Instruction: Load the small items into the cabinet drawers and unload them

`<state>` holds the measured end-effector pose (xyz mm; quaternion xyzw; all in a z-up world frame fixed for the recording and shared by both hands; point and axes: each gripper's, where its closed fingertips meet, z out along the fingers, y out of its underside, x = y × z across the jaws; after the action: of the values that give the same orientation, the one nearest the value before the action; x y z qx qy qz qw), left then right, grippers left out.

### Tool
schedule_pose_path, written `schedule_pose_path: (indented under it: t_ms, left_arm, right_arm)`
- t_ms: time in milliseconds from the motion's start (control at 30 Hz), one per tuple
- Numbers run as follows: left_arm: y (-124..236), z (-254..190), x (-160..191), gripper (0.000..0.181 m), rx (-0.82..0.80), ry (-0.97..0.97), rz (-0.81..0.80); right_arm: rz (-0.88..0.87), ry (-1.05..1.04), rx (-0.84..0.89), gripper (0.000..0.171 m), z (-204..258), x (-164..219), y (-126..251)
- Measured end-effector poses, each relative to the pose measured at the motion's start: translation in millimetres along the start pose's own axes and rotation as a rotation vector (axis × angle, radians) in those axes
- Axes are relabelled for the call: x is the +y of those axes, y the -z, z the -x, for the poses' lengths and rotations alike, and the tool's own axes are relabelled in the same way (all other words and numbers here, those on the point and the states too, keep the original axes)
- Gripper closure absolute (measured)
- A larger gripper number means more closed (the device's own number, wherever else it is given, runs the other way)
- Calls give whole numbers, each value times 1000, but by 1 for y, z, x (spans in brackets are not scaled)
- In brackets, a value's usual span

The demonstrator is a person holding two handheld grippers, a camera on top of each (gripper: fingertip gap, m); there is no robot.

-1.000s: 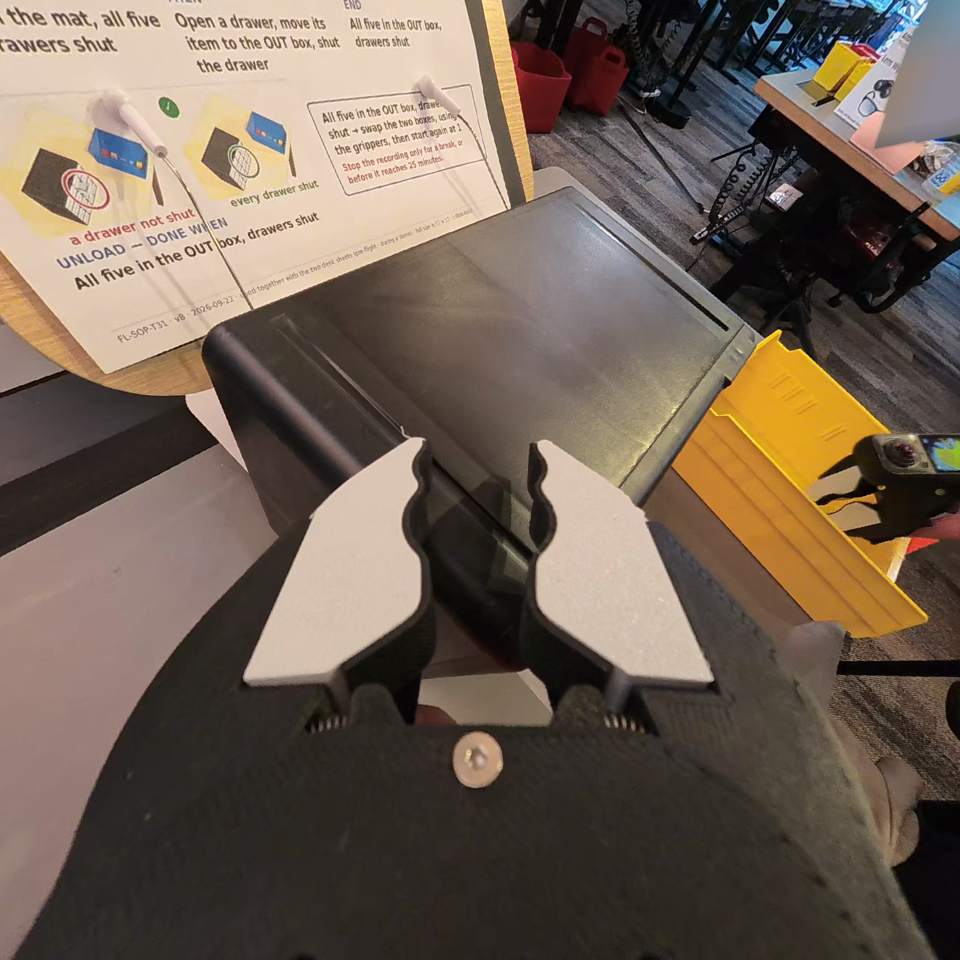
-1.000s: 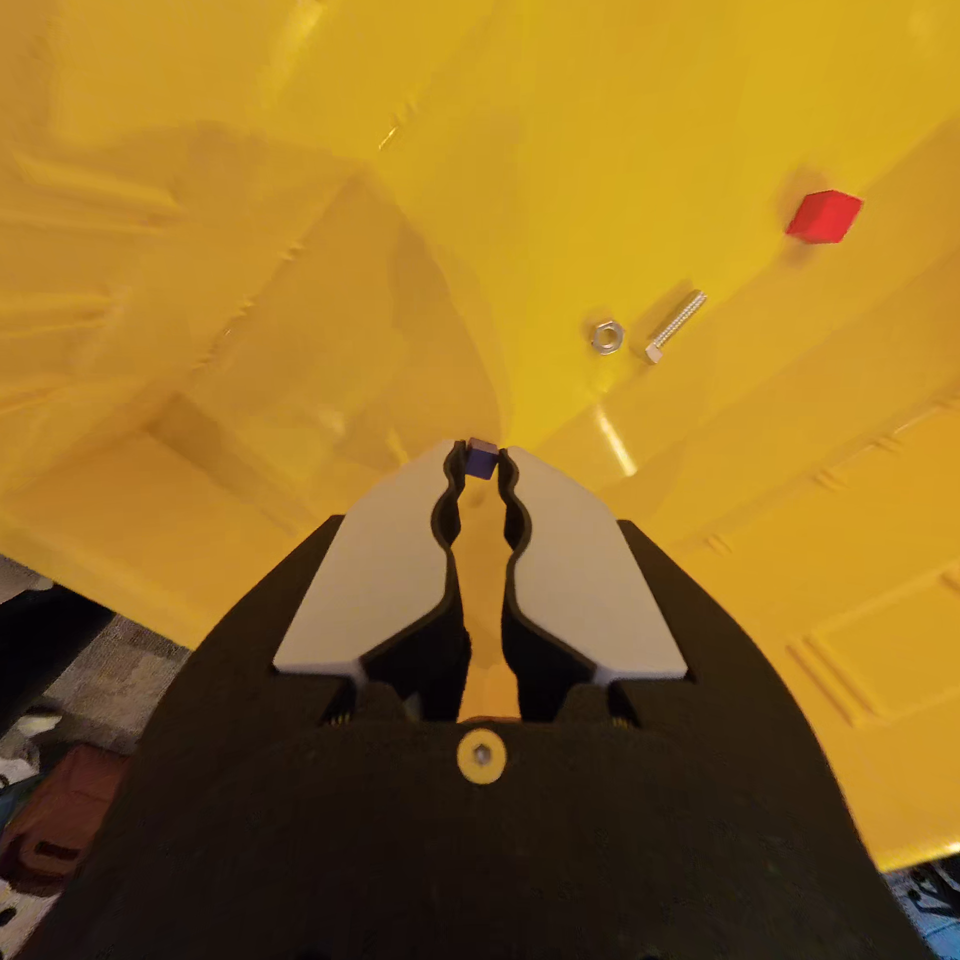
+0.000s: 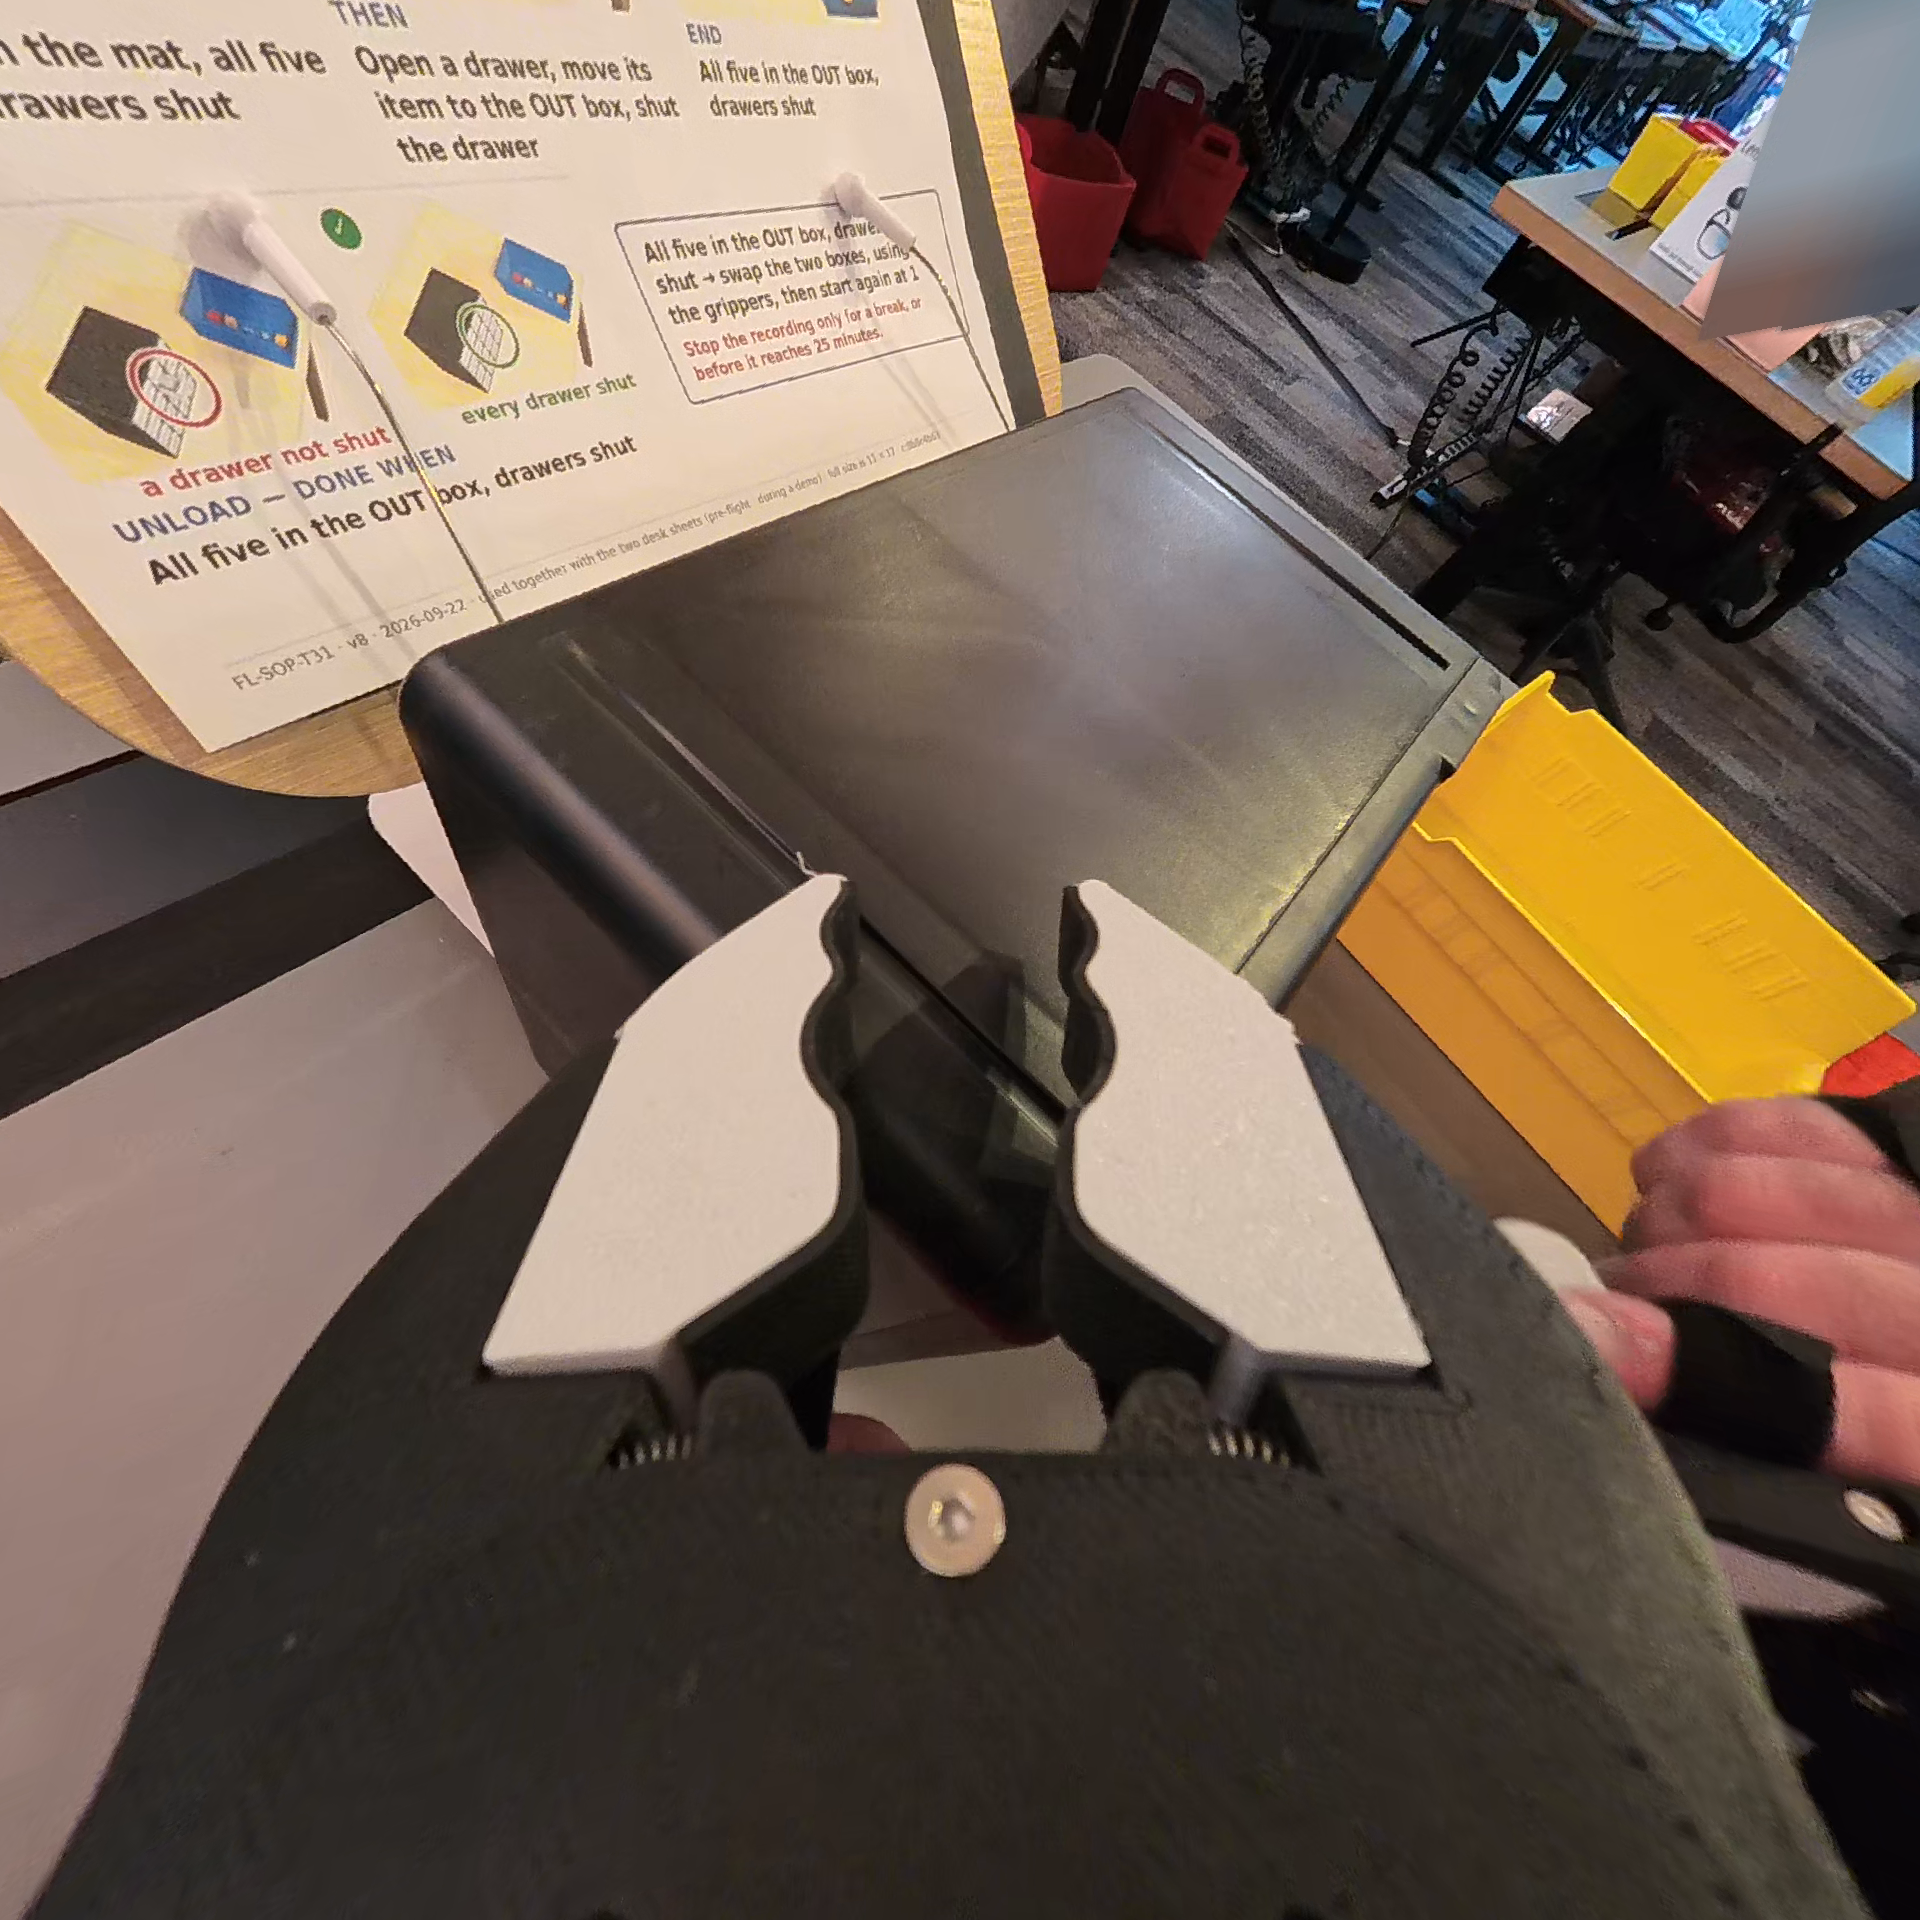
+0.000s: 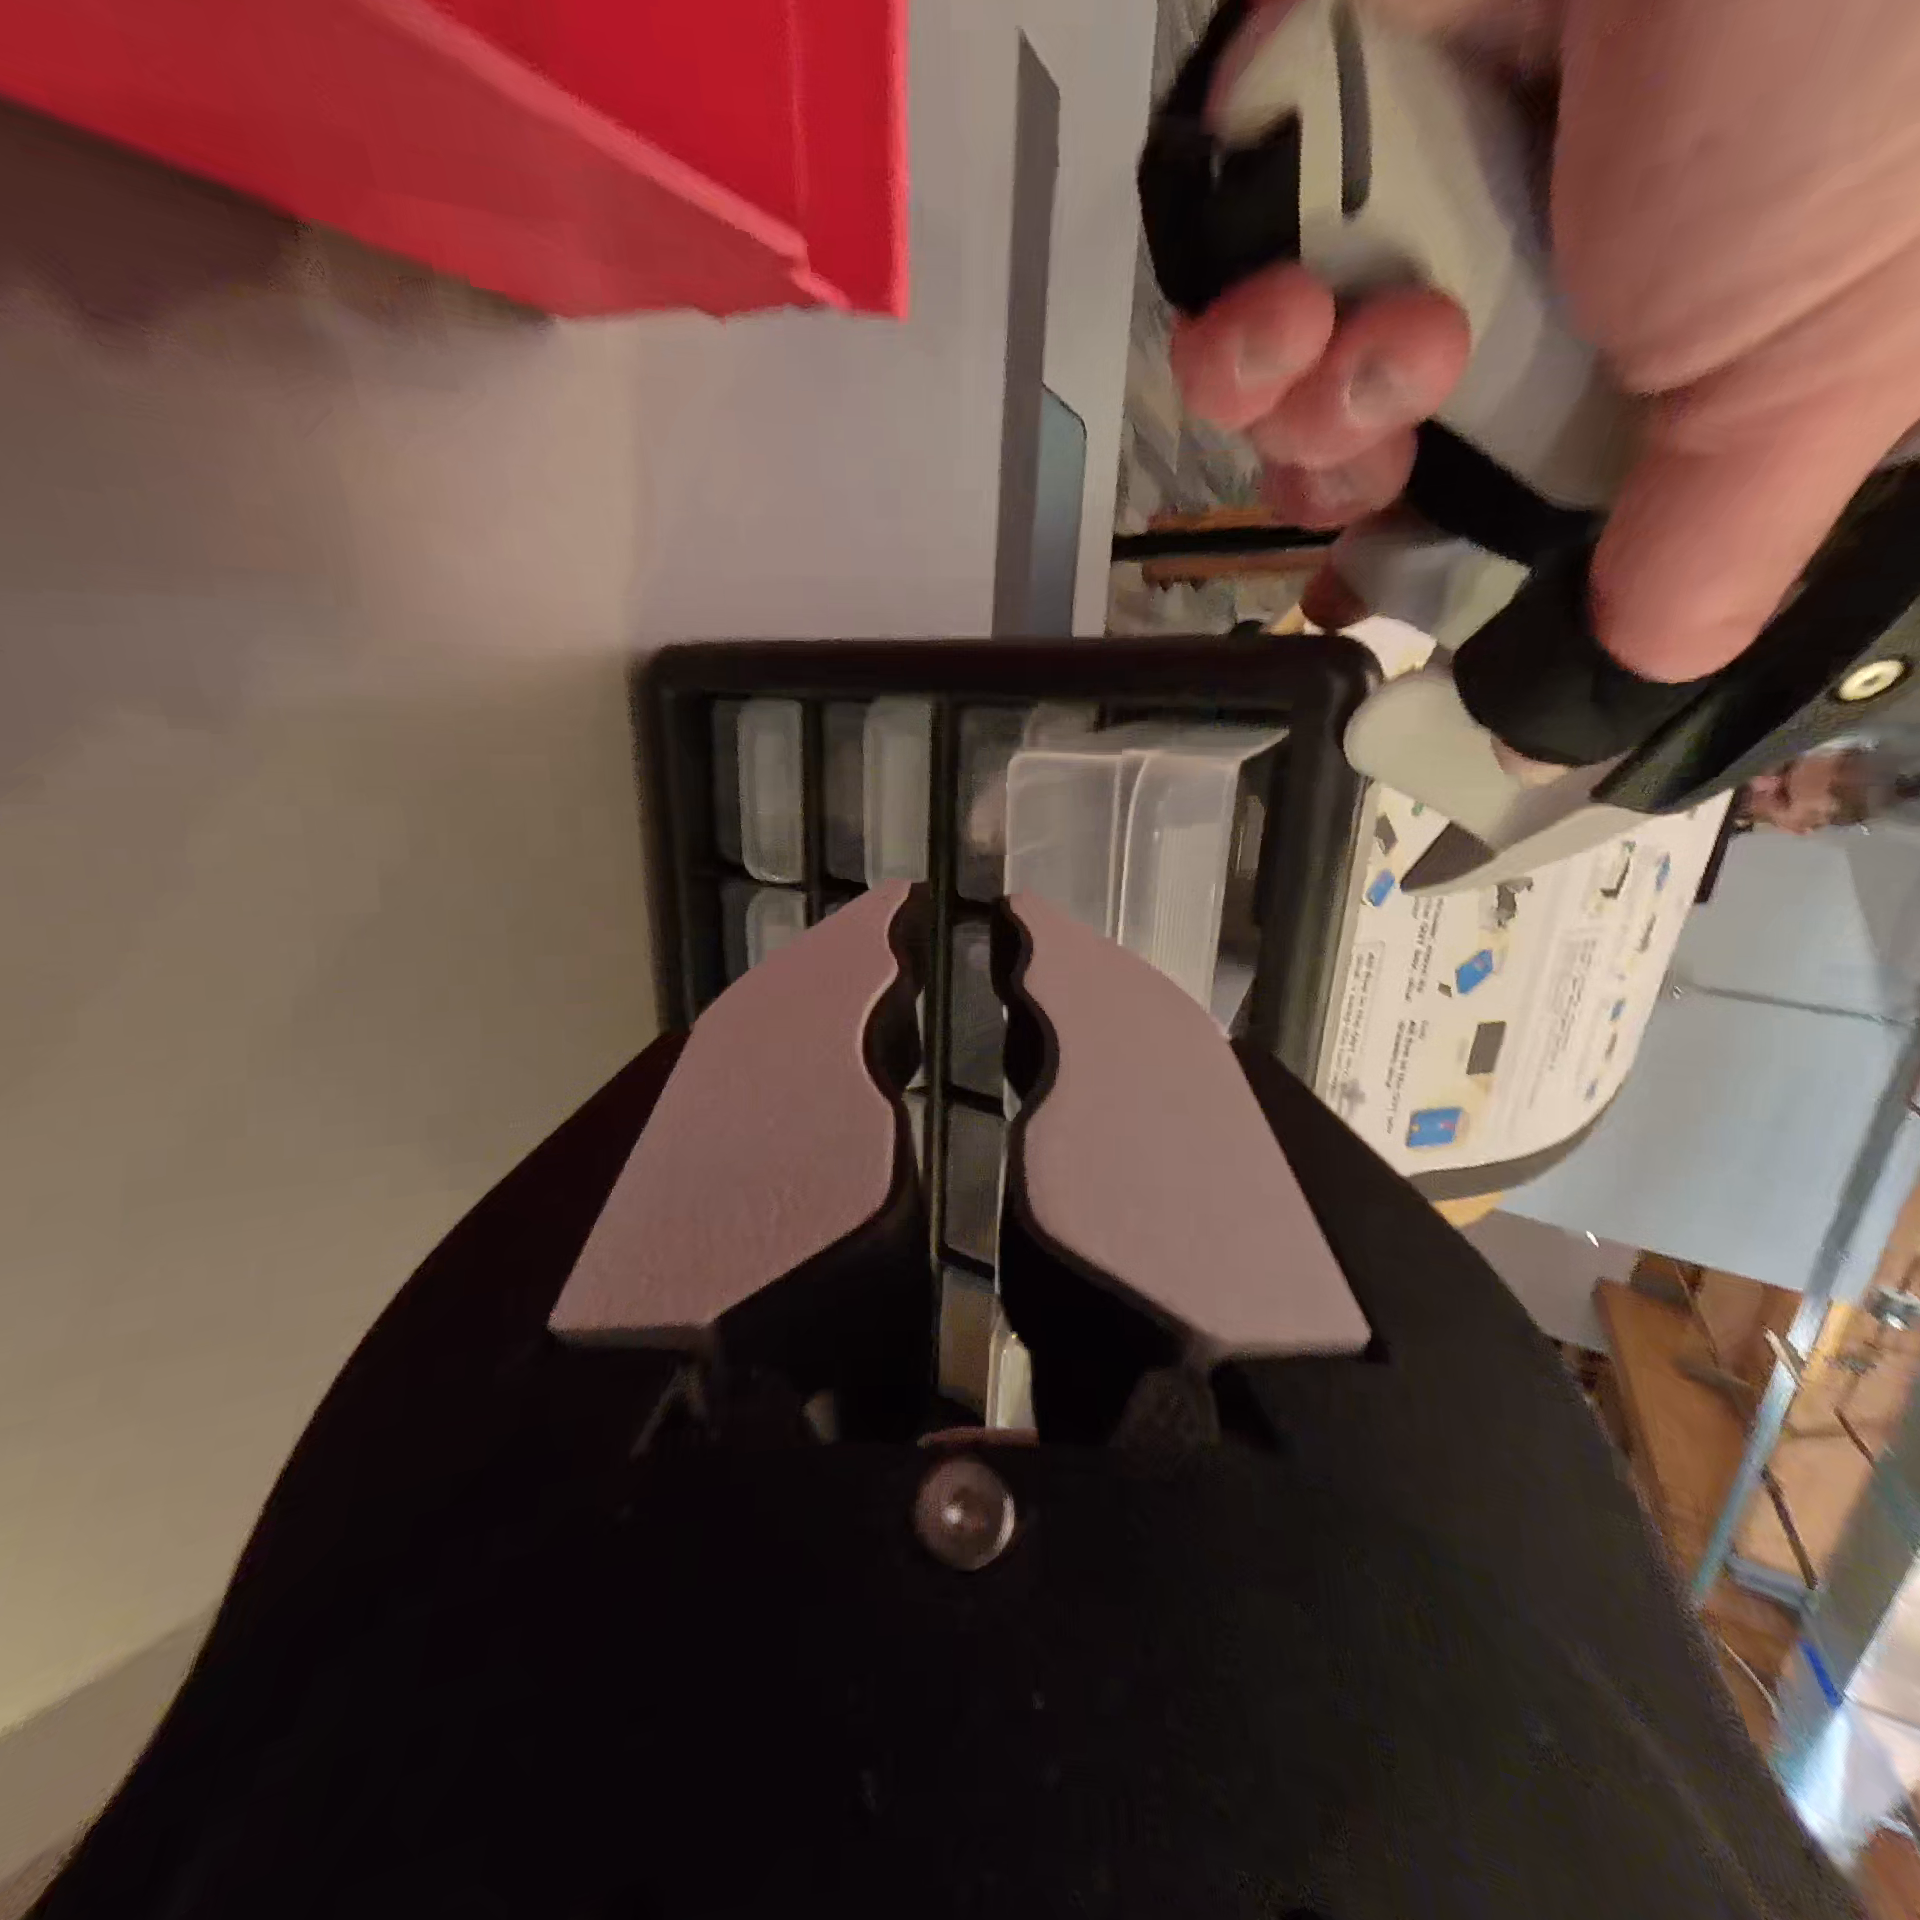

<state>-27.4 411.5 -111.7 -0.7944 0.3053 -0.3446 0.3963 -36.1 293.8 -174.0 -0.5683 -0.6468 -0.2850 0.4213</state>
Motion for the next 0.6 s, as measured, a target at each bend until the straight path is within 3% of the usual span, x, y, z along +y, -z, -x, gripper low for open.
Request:
schedule_pose_path:
  t_ms: [33, 167, 233, 267, 367, 600]
  left_arm:
    - [0, 0, 0, 144, 3, 1, 0]
    - [0, 0, 0, 144, 13, 1, -5]
    - [0, 0, 0, 143, 16, 2, -9]
    - [0, 0, 0, 143, 14, 1, -10]
    - [0, 0, 0, 143, 13, -4, -9]
    - [0, -1, 0, 142, 11, -7, -17]
  right_arm:
    - [20, 4, 11, 160, -3, 5, -7]
    - [105, -41, 39, 156, -16, 26, -36]
    - [160, -65, 62, 143, -23, 38, -51]
    - [167, -81, 64, 154, -24, 40, -55]
    - [140, -112, 65, 126, -17, 32, -58]
    - [27, -21, 276, 142, -22, 22, -65]
